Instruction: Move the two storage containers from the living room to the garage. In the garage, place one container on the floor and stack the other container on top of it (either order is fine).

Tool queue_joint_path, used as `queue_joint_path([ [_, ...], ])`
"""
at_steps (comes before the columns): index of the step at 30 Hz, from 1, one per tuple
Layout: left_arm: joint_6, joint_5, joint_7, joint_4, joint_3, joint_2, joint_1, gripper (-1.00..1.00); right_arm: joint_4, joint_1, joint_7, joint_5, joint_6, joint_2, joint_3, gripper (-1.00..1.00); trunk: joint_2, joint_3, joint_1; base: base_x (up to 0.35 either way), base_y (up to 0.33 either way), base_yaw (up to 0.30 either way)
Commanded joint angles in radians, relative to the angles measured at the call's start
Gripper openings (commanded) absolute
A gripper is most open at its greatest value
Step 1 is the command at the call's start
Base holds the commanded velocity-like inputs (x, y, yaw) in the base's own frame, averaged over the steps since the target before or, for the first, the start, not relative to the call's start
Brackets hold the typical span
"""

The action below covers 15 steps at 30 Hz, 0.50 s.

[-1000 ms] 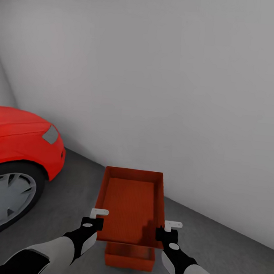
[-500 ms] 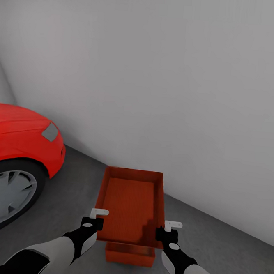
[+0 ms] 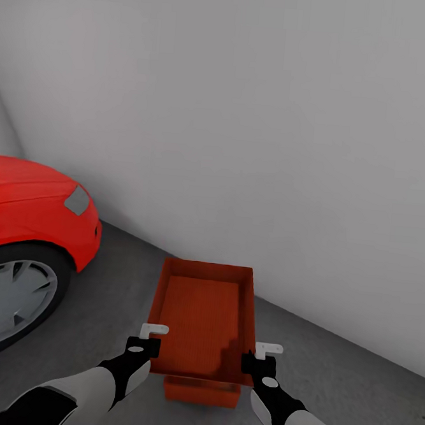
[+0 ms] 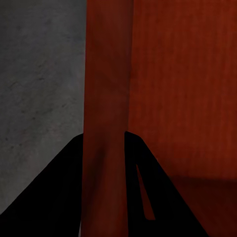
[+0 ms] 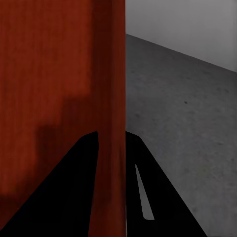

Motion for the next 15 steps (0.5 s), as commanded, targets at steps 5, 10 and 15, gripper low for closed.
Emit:
queue_joint_path([
  [5,-0.004,0.013,0.023,0.003,0.026,0.021,0.0,-1.0,-0.022,-0.001,0.009,0.017,-0.005,0.001,-0.036,-1.0,-0.001,-0.009,0.0,0.0,0.0,0.0],
  [10,-0.004,0.014,0.023,0.002,0.026,0.021,0.0,-1.0,-0.022,-0.001,0.009,0.017,-0.005,0.001,-0.036,-1.0,-0.001,-0.017,0.0,0.0,0.0,0.0],
  [15,-0.004,0.013,0.023,0.004,0.026,0.021,0.0,-1.0,-0.022,-0.001,0.009,0.017,-0.005,0.001,-0.036,-1.0,-0.001,-0.025,0.0,0.0,0.0,0.0],
])
